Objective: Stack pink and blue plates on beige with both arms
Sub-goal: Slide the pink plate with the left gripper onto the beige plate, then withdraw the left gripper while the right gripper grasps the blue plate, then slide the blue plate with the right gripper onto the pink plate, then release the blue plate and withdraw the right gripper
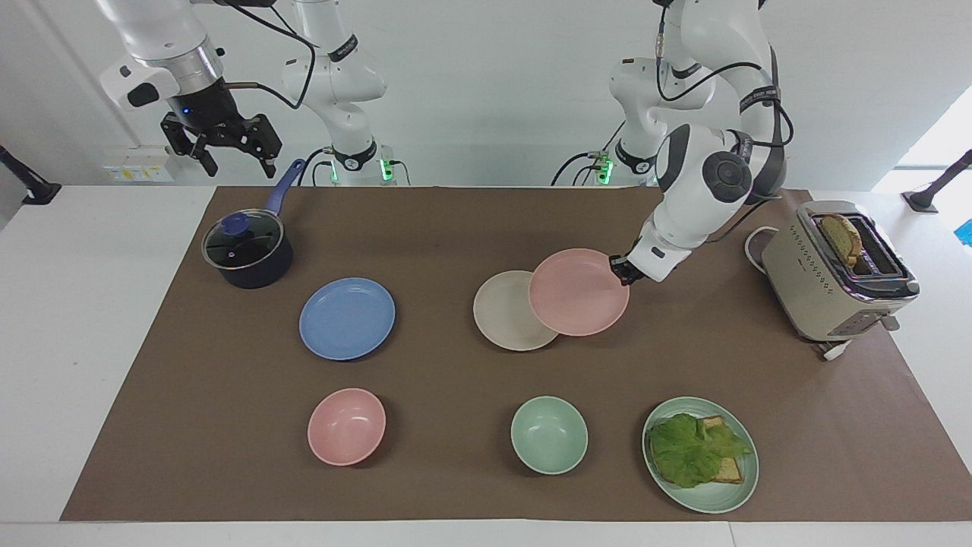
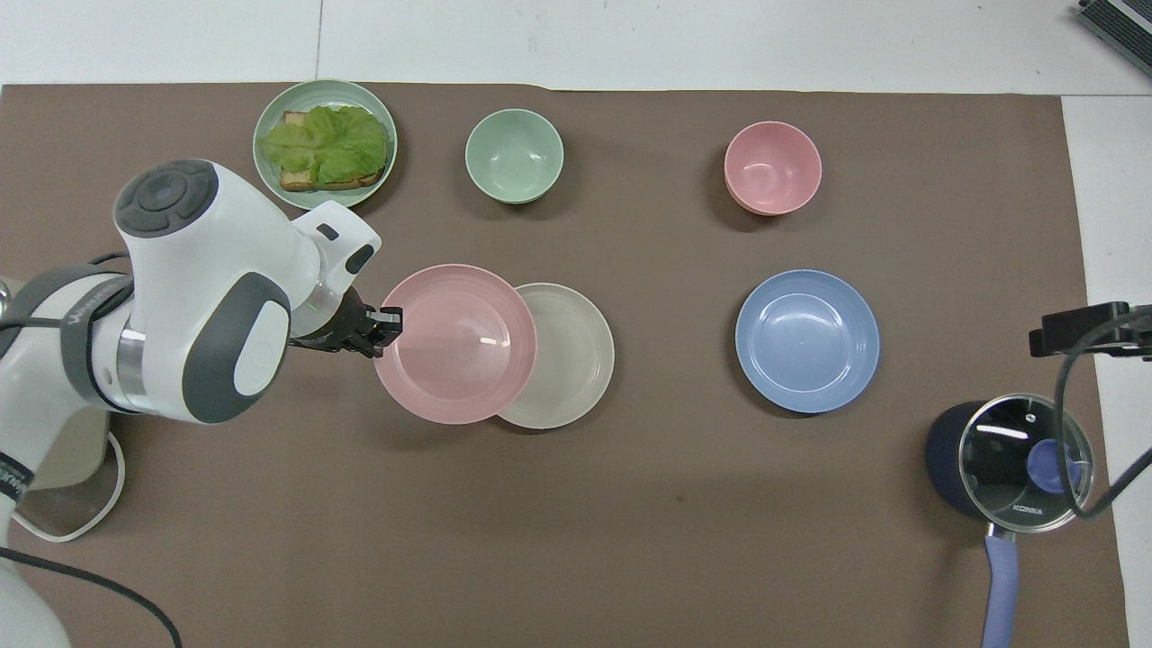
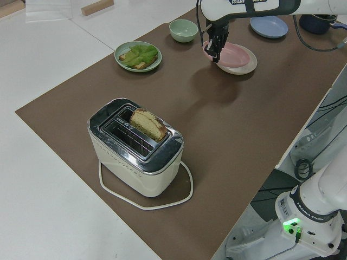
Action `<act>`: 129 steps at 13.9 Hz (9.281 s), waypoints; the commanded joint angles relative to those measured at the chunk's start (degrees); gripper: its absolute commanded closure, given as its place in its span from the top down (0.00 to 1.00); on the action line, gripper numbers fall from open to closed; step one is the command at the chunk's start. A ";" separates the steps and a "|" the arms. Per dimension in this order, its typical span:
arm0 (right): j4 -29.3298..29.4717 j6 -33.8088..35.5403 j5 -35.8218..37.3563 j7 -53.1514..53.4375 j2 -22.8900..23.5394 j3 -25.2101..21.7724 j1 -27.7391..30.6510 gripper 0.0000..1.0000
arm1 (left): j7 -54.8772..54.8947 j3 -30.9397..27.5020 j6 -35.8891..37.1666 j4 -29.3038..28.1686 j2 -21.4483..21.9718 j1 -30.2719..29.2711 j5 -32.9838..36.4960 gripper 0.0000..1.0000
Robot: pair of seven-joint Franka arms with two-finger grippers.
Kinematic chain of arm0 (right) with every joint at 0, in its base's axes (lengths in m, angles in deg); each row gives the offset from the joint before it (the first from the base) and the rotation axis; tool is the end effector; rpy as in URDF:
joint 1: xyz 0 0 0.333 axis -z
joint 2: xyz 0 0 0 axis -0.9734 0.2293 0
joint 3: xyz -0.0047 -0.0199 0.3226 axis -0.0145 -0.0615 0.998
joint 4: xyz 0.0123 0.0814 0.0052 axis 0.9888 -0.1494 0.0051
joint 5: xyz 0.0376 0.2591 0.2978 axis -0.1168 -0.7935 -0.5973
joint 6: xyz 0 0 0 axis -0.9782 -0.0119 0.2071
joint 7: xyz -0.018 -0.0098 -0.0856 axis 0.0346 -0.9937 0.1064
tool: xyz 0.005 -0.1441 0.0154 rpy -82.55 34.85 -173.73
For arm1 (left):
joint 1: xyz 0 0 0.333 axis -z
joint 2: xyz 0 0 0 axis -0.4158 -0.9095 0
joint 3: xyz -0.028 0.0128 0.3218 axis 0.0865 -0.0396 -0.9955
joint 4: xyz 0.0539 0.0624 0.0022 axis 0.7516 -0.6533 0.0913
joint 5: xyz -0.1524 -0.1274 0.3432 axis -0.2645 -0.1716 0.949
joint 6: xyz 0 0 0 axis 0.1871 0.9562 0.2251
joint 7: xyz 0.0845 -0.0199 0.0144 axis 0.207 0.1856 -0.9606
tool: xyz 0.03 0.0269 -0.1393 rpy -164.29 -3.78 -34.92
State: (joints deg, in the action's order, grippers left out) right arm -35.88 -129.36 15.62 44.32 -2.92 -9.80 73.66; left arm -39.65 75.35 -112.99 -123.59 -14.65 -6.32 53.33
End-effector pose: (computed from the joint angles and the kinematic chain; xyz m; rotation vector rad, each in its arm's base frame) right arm 0.5125 -0.0217 0.6246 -3.1349 0.0943 0.0221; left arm 0.5457 -0.2156 0.3850 3.0287 0.0275 -0.2524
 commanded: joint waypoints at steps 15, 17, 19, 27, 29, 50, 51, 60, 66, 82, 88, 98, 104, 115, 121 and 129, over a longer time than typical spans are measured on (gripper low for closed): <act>-0.70 -0.20 -0.82 -1.16 -0.92 0.29 0.62 1.00 | -6.12 -1.00 -16.58 -5.71 -3.11 9.35 -2.28 0.41; -0.70 -0.03 -0.82 -1.16 -0.92 0.29 0.62 1.00 | -5.86 -1.00 -16.84 -5.62 -3.11 9.44 -2.36 1.00; -0.70 -0.02 -0.12 -1.33 -0.92 0.21 0.62 1.00 | -5.86 -1.09 -16.85 -5.01 -3.64 9.52 -2.28 1.00; -10.87 -13.18 -0.64 -2.21 1.26 0.47 -1.57 1.00 | -3.33 -2.06 -1.86 5.07 -0.92 2.60 4.13 1.00; -13.95 -18.63 -0.73 -2.65 3.90 0.47 -1.84 1.00 | 2.03 -2.06 2.74 8.08 0.39 -0.83 4.14 1.00; -28.91 -46.96 -5.56 -8.89 19.56 0.38 1.94 0.26 | 17.26 -2.76 16.82 10.90 13.77 -14.73 8.09 1.00; -28.91 -47.04 -5.65 -8.54 19.64 0.47 1.94 0.02 | 17.26 -2.76 16.82 10.90 13.76 -14.65 8.01 1.00; -21.81 -38.46 -5.56 -12.67 19.30 0.38 1.41 0.00 | 17.17 -2.76 16.82 10.90 13.85 -14.65 8.01 1.00; -14.68 -26.32 -5.74 -14.78 13.06 1.60 1.06 0.00 | 17.26 -2.76 16.82 10.90 13.85 -14.65 8.01 1.00; -11.60 -41.05 -6.53 21.76 20.86 16.11 -14.48 0.00 | 17.26 -2.76 16.82 10.90 13.85 -14.65 8.01 1.00; -12.38 -43.44 -6.44 22.22 25.18 16.11 -15.03 0.00 | 17.17 -2.76 16.82 10.90 13.85 -14.65 8.01 1.00; -13.61 -45.99 -6.62 21.61 26.41 16.11 -14.76 0.00 | 17.17 -2.76 16.82 10.90 13.77 -14.73 8.01 1.00; -13.62 -47.48 -6.62 21.43 27.64 16.20 -14.94 0.00 | 17.17 -2.76 16.82 10.90 13.85 -14.73 8.01 1.00; -11.77 -43.81 -1.89 21.52 21.51 15.15 -8.36 1.00 | 17.17 -2.76 16.82 10.90 13.77 -14.65 8.01 1.00; -11.16 -33.78 5.07 22.83 14.64 15.06 -3.86 1.00 | 17.17 -2.76 16.82 10.90 13.85 -14.65 8.01 1.00; -1.50 -20.08 3.67 23.10 8.84 14.97 -2.02 1.00 | 17.26 -2.76 16.82 10.90 13.85 -14.65 8.01 1.00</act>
State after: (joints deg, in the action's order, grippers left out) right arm -40.43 -152.67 19.19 66.36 6.59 4.67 70.61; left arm -22.91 72.18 -96.99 -112.93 -1.04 -20.51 60.56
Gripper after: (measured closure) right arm 0.000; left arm 0.000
